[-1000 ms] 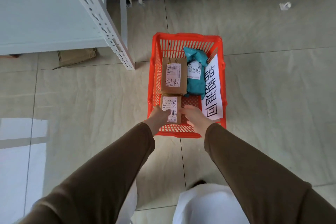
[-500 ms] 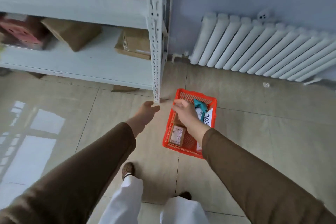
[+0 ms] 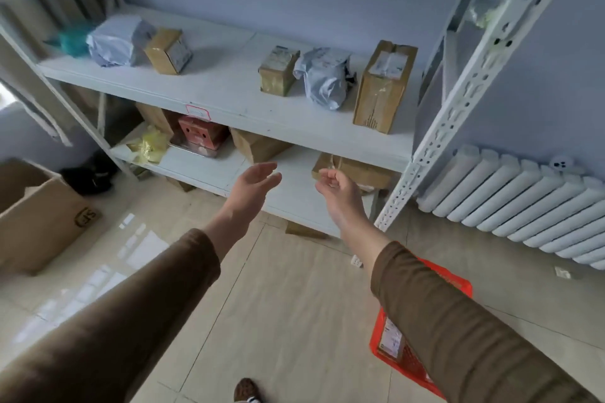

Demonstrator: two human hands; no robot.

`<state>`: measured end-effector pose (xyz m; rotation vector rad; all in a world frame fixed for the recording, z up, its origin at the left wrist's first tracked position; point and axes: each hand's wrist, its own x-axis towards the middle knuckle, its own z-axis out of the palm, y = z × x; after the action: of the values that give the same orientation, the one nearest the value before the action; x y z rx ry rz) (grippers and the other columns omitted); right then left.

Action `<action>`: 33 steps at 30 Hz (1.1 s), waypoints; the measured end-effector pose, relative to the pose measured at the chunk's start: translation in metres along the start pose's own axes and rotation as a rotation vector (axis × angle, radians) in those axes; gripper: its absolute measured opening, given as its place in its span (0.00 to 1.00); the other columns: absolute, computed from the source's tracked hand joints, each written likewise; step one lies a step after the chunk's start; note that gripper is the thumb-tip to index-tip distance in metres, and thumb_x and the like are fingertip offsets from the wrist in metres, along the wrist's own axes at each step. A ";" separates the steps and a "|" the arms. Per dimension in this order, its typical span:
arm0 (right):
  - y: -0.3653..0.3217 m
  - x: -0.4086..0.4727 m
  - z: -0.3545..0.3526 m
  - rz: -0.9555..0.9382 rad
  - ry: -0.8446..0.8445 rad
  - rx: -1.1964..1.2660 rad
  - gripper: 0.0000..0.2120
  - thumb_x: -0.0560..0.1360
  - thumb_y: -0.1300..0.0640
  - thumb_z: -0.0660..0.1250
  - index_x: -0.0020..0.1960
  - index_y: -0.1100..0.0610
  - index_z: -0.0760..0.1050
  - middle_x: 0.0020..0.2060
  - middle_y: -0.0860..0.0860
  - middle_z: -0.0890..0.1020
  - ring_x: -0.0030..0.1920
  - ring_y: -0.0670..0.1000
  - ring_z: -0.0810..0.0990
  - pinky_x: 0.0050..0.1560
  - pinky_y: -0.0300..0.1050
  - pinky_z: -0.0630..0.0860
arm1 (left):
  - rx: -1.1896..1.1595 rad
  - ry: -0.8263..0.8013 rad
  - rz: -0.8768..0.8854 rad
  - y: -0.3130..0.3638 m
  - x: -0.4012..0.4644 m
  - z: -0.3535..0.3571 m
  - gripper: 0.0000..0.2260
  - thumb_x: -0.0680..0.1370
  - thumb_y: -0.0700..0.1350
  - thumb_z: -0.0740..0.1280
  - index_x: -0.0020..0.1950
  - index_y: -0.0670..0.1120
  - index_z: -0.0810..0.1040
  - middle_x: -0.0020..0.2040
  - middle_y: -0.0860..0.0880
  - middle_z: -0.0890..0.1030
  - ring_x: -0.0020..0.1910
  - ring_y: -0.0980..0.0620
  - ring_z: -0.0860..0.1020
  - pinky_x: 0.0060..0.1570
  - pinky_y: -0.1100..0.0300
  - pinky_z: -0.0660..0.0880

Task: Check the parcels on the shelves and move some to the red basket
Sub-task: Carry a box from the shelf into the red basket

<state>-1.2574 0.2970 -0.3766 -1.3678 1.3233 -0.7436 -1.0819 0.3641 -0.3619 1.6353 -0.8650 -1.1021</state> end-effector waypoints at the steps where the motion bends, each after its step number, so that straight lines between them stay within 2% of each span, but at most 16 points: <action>1: -0.014 0.004 0.017 -0.027 -0.009 0.006 0.12 0.81 0.56 0.67 0.64 0.52 0.77 0.60 0.49 0.80 0.54 0.45 0.78 0.48 0.38 0.71 | -0.001 0.019 0.019 0.007 0.005 -0.021 0.18 0.83 0.47 0.68 0.73 0.47 0.76 0.65 0.50 0.80 0.64 0.52 0.77 0.55 0.65 0.71; 3: -0.040 0.012 0.048 -0.073 -0.022 0.017 0.11 0.81 0.57 0.66 0.63 0.52 0.77 0.60 0.49 0.79 0.56 0.46 0.78 0.49 0.37 0.71 | -0.004 0.052 0.052 0.020 0.016 -0.060 0.17 0.83 0.46 0.68 0.71 0.48 0.77 0.62 0.52 0.81 0.60 0.56 0.78 0.51 0.67 0.71; 6: -0.076 0.027 0.089 -0.130 -0.056 0.013 0.12 0.81 0.58 0.66 0.64 0.53 0.76 0.55 0.45 0.79 0.52 0.37 0.76 0.45 0.30 0.70 | -0.018 0.093 0.084 0.033 0.035 -0.109 0.16 0.83 0.46 0.69 0.70 0.48 0.78 0.60 0.53 0.82 0.59 0.58 0.79 0.52 0.67 0.71; 8: -0.093 0.040 0.115 -0.151 -0.077 0.014 0.12 0.81 0.58 0.66 0.64 0.54 0.76 0.55 0.44 0.79 0.52 0.37 0.76 0.45 0.28 0.70 | -0.030 0.115 0.096 0.040 0.050 -0.137 0.15 0.82 0.45 0.69 0.69 0.47 0.78 0.60 0.53 0.82 0.59 0.57 0.79 0.54 0.66 0.72; 10: -0.108 0.057 0.140 -0.162 -0.096 0.020 0.11 0.81 0.59 0.67 0.64 0.53 0.76 0.55 0.45 0.80 0.54 0.41 0.78 0.46 0.30 0.71 | -0.034 0.145 0.114 0.046 0.071 -0.163 0.15 0.82 0.44 0.69 0.69 0.46 0.79 0.61 0.52 0.83 0.59 0.56 0.80 0.58 0.64 0.73; 11: -0.115 0.067 0.152 -0.161 -0.106 0.019 0.11 0.81 0.59 0.67 0.63 0.53 0.77 0.56 0.45 0.80 0.56 0.43 0.78 0.47 0.31 0.71 | -0.036 0.159 0.122 0.049 0.084 -0.175 0.14 0.82 0.44 0.69 0.68 0.45 0.79 0.61 0.52 0.83 0.58 0.58 0.80 0.57 0.66 0.74; 14: -0.134 0.110 0.190 -0.160 -0.122 0.017 0.12 0.80 0.57 0.67 0.63 0.51 0.77 0.58 0.47 0.80 0.57 0.45 0.79 0.51 0.37 0.74 | -0.026 0.201 0.132 0.058 0.128 -0.211 0.13 0.82 0.43 0.69 0.66 0.45 0.80 0.57 0.52 0.83 0.52 0.61 0.81 0.42 0.75 0.74; 16: -0.149 0.143 0.216 -0.171 -0.120 0.030 0.13 0.80 0.57 0.68 0.64 0.51 0.77 0.59 0.48 0.80 0.57 0.46 0.79 0.51 0.38 0.74 | -0.008 0.222 0.136 0.064 0.163 -0.237 0.13 0.82 0.44 0.69 0.67 0.46 0.80 0.59 0.52 0.83 0.55 0.57 0.81 0.46 0.71 0.74; 19: -0.170 0.198 0.254 -0.170 -0.117 0.046 0.13 0.81 0.58 0.67 0.65 0.52 0.76 0.59 0.48 0.79 0.56 0.46 0.78 0.46 0.35 0.73 | -0.008 0.231 0.123 0.074 0.218 -0.278 0.14 0.82 0.45 0.70 0.67 0.46 0.80 0.59 0.53 0.83 0.59 0.53 0.81 0.59 0.58 0.78; 21: -0.182 0.229 0.279 -0.151 -0.131 0.045 0.13 0.81 0.57 0.67 0.65 0.52 0.76 0.58 0.49 0.79 0.54 0.46 0.78 0.47 0.37 0.72 | -0.003 0.253 0.107 0.078 0.248 -0.302 0.14 0.82 0.44 0.70 0.67 0.46 0.80 0.58 0.52 0.83 0.59 0.53 0.81 0.55 0.60 0.77; 23: -0.192 0.258 0.303 -0.136 -0.144 0.035 0.13 0.81 0.56 0.67 0.64 0.52 0.76 0.58 0.49 0.79 0.55 0.47 0.78 0.52 0.41 0.73 | 0.008 0.278 0.092 0.081 0.275 -0.325 0.14 0.82 0.44 0.70 0.67 0.45 0.80 0.60 0.50 0.83 0.57 0.54 0.80 0.47 0.64 0.74; 24: -0.197 0.271 0.315 -0.125 -0.146 0.034 0.13 0.80 0.56 0.68 0.64 0.52 0.76 0.57 0.49 0.80 0.56 0.48 0.78 0.54 0.44 0.74 | 0.013 0.286 0.082 0.081 0.288 -0.336 0.14 0.82 0.44 0.70 0.68 0.45 0.79 0.61 0.49 0.82 0.56 0.54 0.80 0.46 0.65 0.73; 26: -0.207 0.296 0.337 -0.102 -0.156 0.039 0.14 0.80 0.56 0.67 0.65 0.54 0.75 0.58 0.50 0.80 0.57 0.50 0.78 0.59 0.47 0.74 | 0.017 0.287 0.053 0.080 0.314 -0.357 0.15 0.82 0.44 0.70 0.69 0.44 0.78 0.63 0.48 0.82 0.57 0.53 0.79 0.52 0.63 0.73; 30: -0.219 0.337 0.379 -0.044 -0.164 0.055 0.16 0.81 0.56 0.67 0.69 0.57 0.74 0.62 0.53 0.80 0.58 0.50 0.78 0.59 0.44 0.73 | 0.008 0.276 -0.004 0.073 0.367 -0.394 0.18 0.82 0.44 0.69 0.71 0.43 0.76 0.67 0.45 0.80 0.62 0.49 0.78 0.65 0.55 0.71; 33: -0.228 0.367 0.412 0.012 -0.143 0.043 0.20 0.82 0.55 0.66 0.72 0.58 0.72 0.66 0.54 0.79 0.64 0.52 0.78 0.67 0.49 0.74 | 0.019 0.240 -0.040 0.068 0.412 -0.421 0.20 0.82 0.44 0.70 0.73 0.43 0.74 0.70 0.43 0.77 0.67 0.45 0.76 0.70 0.50 0.71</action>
<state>-0.7315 0.0157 -0.3523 -1.3520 1.1965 -0.6500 -0.5487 0.1050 -0.3463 1.7647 -0.6899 -0.9040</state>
